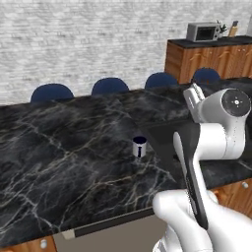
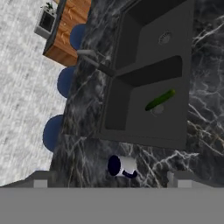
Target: Clear the mugs and bowl far away from the sink.
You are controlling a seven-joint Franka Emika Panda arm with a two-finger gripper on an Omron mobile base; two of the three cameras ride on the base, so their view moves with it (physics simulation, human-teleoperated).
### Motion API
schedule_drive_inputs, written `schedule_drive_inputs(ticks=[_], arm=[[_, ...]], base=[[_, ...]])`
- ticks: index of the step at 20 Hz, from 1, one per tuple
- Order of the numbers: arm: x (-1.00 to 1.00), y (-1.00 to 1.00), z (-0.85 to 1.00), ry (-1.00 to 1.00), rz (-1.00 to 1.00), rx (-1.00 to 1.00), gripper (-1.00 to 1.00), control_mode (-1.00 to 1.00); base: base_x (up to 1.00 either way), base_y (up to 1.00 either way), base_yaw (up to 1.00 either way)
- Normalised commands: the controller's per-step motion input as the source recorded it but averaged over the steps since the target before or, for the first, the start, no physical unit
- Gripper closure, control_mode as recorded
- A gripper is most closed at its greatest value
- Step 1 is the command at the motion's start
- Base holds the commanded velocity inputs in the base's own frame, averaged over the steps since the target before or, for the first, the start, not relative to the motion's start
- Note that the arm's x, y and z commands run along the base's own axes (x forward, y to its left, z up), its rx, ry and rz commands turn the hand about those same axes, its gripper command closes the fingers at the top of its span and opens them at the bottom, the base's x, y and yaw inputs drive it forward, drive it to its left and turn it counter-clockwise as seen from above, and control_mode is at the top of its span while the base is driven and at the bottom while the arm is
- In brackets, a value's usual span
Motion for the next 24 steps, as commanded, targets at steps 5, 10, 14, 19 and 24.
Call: schedule_drive_inputs(ticks=[5, 10, 14, 19, 24], arm=[[0.00, 0.00, 0.00, 0.00, 0.00, 0.00, -1.00, 1.00], [0.14, 0.05, -0.06, 0.06, 0.01, 0.00, -1.00, -1.00], [0.42, 0.27, -0.01, 0.25, 0.17, 0.00, -1.00, -1.00], [0.08, 0.23, -0.05, 0.09, 0.28, -0.05, -1.00, -1.00], [-0.01, 0.29, -0.16, 0.15, 0.44, -0.18, -1.00, -1.00]], base=[[0.39, 0.50, -0.16], [0.45, 0.23, 0.00], [0.00, 0.00, 0.00], [0.00, 0.00, 0.00], [0.00, 0.00, 0.00]])
